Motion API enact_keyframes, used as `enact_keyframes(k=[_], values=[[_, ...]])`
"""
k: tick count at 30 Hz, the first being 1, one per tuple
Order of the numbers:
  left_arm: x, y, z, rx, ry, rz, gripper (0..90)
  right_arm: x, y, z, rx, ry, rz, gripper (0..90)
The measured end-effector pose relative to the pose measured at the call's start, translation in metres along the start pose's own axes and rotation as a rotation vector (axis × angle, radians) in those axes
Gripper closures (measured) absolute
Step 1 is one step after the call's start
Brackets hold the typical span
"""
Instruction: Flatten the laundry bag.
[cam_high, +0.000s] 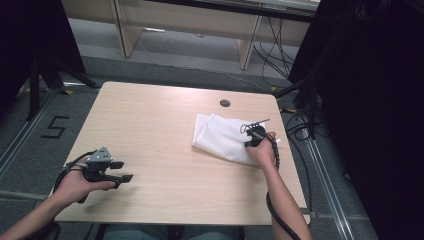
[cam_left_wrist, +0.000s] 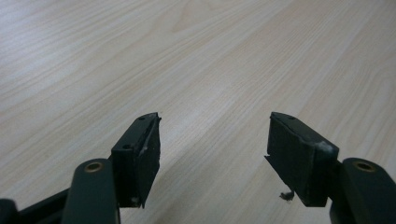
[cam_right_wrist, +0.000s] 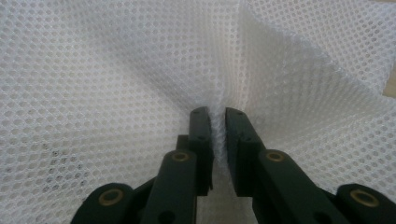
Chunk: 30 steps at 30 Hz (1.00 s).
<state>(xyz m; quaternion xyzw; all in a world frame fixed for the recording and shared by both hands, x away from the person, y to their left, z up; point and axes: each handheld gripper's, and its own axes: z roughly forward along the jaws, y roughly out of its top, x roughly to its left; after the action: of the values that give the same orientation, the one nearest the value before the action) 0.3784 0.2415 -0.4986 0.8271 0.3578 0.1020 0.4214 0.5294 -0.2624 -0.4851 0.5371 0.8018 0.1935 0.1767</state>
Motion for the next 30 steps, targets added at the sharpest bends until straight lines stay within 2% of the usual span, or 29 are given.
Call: enact_keyframes(k=[4,10,11,14,15,16,17,18,21,22,25,29,30], values=[[0.0,0.0,0.0,0.001,-0.001,0.002,34.5,0.005,0.001,0.0,0.005,-0.02,-0.025,84.8],[0.0,0.0,0.0,0.004,-0.001,0.006,34.5,0.012,-0.003,-0.002,-0.016,0.01,-0.051,85.7],[0.001,0.0,0.0,0.017,-0.001,0.019,34.5,0.013,-0.004,-0.002,-0.021,0.018,-0.066,85.7],[0.002,0.0,-0.001,0.029,0.003,0.024,34.5,0.021,-0.007,-0.004,-0.037,0.065,-0.084,85.8],[0.0,0.0,0.001,0.007,-0.001,0.004,34.5,0.021,-0.007,-0.004,-0.037,0.065,-0.084,85.8],[0.0,0.0,0.001,0.003,-0.001,0.001,34.5,0.023,-0.008,-0.004,-0.039,0.073,-0.083,85.9],[0.0,0.001,-0.001,0.027,0.009,0.022,34.6,0.029,-0.01,-0.006,-0.027,0.079,-0.07,85.9],[0.0,0.001,-0.001,0.027,0.009,0.022,34.6,0.029,-0.01,-0.006,-0.027,0.079,-0.07,85.9],[-0.002,0.0,0.001,0.008,0.007,-0.008,34.6,0.037,-0.011,-0.007,-0.035,0.077,-0.103,85.8],[-0.001,0.001,0.001,0.007,0.008,0.008,34.6,0.041,-0.011,-0.008,-0.026,0.08,-0.093,85.8],[0.0,0.001,0.0,0.007,0.002,0.008,34.6,0.049,-0.01,-0.008,-0.022,0.082,-0.078,85.8],[0.0,0.001,0.0,0.004,0.001,0.008,34.6,0.053,-0.009,-0.007,-0.036,0.086,-0.092,85.8],[0.0,0.001,0.0,0.004,0.001,0.008,34.6,0.056,-0.009,-0.008,-0.018,0.096,-0.069,85.7]])
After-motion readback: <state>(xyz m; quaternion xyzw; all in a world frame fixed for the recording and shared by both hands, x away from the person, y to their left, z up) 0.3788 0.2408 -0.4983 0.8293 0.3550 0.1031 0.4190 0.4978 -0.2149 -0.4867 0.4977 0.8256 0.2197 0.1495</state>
